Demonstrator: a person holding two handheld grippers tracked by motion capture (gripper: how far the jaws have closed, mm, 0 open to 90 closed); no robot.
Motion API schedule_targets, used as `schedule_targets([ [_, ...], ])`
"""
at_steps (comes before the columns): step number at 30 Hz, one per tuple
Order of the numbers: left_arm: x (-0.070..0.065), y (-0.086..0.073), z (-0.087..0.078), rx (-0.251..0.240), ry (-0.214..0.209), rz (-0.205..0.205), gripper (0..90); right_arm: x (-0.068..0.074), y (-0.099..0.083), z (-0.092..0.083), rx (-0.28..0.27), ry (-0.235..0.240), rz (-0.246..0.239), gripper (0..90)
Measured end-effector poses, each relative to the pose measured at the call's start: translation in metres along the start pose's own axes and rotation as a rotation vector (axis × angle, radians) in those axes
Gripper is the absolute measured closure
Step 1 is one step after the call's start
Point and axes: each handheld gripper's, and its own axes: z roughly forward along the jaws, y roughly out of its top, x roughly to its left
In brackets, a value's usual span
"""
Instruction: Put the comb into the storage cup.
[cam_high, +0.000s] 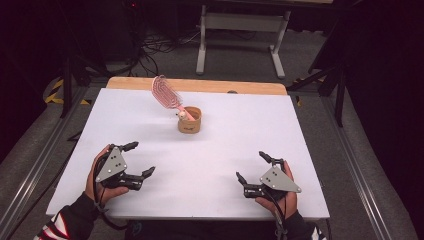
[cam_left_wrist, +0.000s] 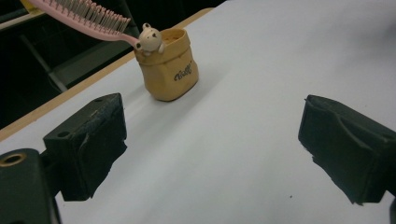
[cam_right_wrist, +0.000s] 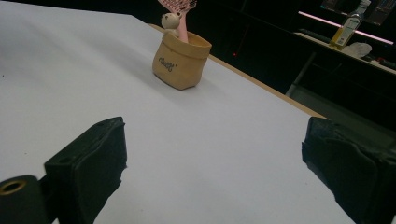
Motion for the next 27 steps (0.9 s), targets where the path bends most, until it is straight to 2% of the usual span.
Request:
schedule_targets([
  [23, 0.006, -0.029, -0.014, 0.067, 0.052, -0.051, 7.2, 0.0, -0.004, 0.002, 0.016, -0.001, 0.022, 7.3],
  [27, 0.007, -0.033, -0.016, 0.08, 0.05, -0.062, 7.0, -0.001, -0.005, 0.002, 0.02, -0.001, 0.029, 7.1],
])
